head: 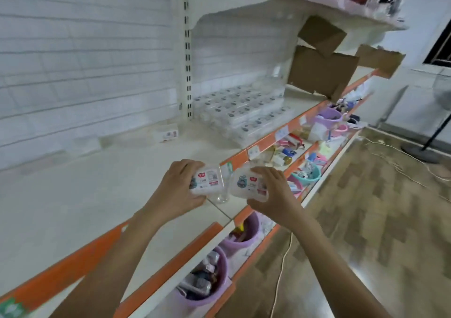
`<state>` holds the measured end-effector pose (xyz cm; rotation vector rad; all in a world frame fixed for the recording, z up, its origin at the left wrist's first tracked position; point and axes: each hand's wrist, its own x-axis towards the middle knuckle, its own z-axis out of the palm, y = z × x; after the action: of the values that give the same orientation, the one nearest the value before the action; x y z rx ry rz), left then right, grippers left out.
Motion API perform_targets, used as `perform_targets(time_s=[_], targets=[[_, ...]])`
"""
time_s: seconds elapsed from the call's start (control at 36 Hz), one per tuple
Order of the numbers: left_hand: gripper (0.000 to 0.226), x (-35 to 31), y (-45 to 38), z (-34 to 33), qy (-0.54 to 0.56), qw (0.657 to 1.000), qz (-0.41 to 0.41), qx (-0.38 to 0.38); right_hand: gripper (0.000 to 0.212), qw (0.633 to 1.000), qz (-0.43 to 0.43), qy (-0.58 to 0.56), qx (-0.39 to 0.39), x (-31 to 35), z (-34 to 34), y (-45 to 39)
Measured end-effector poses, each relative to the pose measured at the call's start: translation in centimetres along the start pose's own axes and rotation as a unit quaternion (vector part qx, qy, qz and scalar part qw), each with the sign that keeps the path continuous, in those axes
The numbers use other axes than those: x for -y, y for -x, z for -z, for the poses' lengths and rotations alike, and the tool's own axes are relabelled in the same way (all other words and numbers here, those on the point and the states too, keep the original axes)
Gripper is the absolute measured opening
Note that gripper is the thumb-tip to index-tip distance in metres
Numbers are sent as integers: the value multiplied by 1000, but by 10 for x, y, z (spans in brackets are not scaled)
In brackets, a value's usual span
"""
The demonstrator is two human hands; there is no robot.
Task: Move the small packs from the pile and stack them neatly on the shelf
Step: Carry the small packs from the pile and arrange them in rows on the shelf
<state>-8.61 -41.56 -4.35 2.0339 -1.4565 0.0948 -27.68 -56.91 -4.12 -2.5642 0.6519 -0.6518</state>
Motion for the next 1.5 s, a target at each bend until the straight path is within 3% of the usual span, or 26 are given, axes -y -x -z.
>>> perform_targets(time_s=[0.25, 0.36, 0.69, 0.94, 1.17, 1.5], targets=[[83, -96, -69, -107, 20, 999, -13, 35, 76, 997, -67, 41, -26, -130, 73, 39], [72, -124, -88, -138, 24, 998, -16, 48, 73, 996, -72, 31, -35, -168, 91, 47], [74, -142, -139, -209, 49, 992, 24, 117, 71, 996, -90, 13, -1, -257, 82, 18], [70, -122, -249, -234, 46, 998, 42, 10, 72, 999, -29, -42, 1, -318, 101, -96], [75, -98, -346, -221, 33, 988, 114, -103, 69, 995, 12, -94, 34, -343, 136, -229], [74, -85, -383, -209, -145, 977, 149, -48, 68, 978, 86, -104, 157, -352, 104, -362]])
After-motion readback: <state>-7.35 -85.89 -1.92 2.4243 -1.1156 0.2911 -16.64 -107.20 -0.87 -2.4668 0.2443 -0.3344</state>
